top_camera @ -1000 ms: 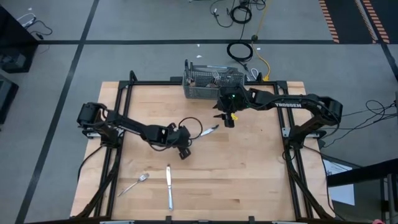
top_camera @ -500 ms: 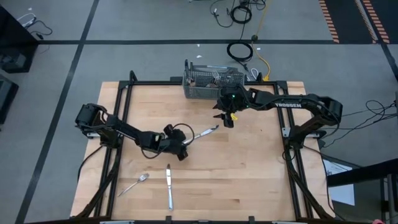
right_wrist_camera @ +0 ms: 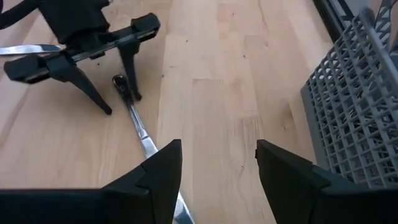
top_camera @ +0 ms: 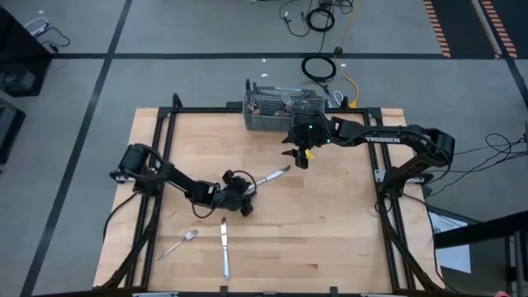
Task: Sort silverware
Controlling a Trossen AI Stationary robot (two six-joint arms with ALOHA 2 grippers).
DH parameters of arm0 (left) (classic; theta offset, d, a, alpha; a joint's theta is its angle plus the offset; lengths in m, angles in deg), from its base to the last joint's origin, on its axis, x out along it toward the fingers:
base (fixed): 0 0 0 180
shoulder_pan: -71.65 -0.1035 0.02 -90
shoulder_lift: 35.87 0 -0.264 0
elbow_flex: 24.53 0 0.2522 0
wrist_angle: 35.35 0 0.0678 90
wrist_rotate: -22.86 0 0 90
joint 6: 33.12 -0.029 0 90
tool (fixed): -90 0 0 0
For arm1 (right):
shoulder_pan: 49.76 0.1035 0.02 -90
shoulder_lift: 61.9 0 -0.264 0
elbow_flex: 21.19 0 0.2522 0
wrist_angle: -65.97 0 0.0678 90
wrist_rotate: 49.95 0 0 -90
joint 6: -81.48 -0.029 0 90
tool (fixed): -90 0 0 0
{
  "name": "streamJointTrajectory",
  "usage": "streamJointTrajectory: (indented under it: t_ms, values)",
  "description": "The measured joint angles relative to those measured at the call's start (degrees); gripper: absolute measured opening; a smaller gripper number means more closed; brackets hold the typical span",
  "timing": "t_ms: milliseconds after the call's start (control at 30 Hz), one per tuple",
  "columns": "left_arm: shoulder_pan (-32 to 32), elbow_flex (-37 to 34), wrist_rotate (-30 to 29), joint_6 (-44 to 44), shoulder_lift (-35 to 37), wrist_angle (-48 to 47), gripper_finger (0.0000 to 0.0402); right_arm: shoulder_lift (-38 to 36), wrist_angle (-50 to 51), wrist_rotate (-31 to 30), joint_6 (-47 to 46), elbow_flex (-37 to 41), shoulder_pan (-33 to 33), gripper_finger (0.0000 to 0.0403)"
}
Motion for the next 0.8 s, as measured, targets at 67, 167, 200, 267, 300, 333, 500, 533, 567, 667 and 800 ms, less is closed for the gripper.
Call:
streamJointTrajectory:
  t_ms: [67, 167, 200, 267, 300, 333, 500, 533, 567, 667, 800]
  values:
    - [0.64, 0.00, -0.88, 0.10, -2.33, 3.41, 0.0154, 0.00, -0.04, -0.03, 0.01, -0.01, 0.00, 0.0194]
    - [1.46, -0.04, -2.14, 1.06, -4.78, 8.62, 0.0056, 0.00, -0.69, -0.07, -0.04, -0.01, 0.00, 0.0194]
    - [1.47, -0.04, -2.29, 3.13, -5.10, 9.53, 0.0049, 0.00, -0.93, -0.10, -0.04, 0.01, 0.00, 0.0194]
    - [1.34, -0.08, -2.06, 6.40, -5.76, 11.13, 0.0051, 0.00, -1.35, -0.10, -0.07, -0.01, 0.00, 0.0194]
    - [1.26, -0.11, -1.87, 7.27, -6.13, 12.14, 0.0051, 0.00, -1.59, -0.13, -0.21, -0.01, 0.00, 0.0194]
    - [1.24, -0.18, -1.60, 7.70, -6.56, 13.41, 0.0051, 0.00, -1.73, -0.15, -0.34, -0.01, 0.00, 0.0194]
    - [1.24, -0.28, -1.61, 7.51, -7.31, 15.57, 0.0051, 0.00, -2.11, -0.13, 0.32, 0.00, 0.00, 0.0194]
    - [1.16, -0.33, -1.60, 7.39, -6.65, 15.21, 0.0051, 0.00, -2.13, -0.11, 0.55, 0.00, 0.00, 0.0194]
    - [0.97, -0.31, -0.83, 7.21, -5.47, 13.25, 0.0051, 0.00, -2.13, -0.09, 0.92, -0.01, 0.00, 0.0194]
    - [0.29, -0.22, 2.33, 6.21, -1.01, 5.80, 0.0049, 0.00, -2.15, 0.06, 2.28, -0.01, 0.00, 0.0194]
    - [-0.01, -0.37, 3.35, 6.08, 2.61, 1.21, 0.0006, -0.02, -1.79, 0.26, 4.27, 0.01, 0.00, 0.0194]
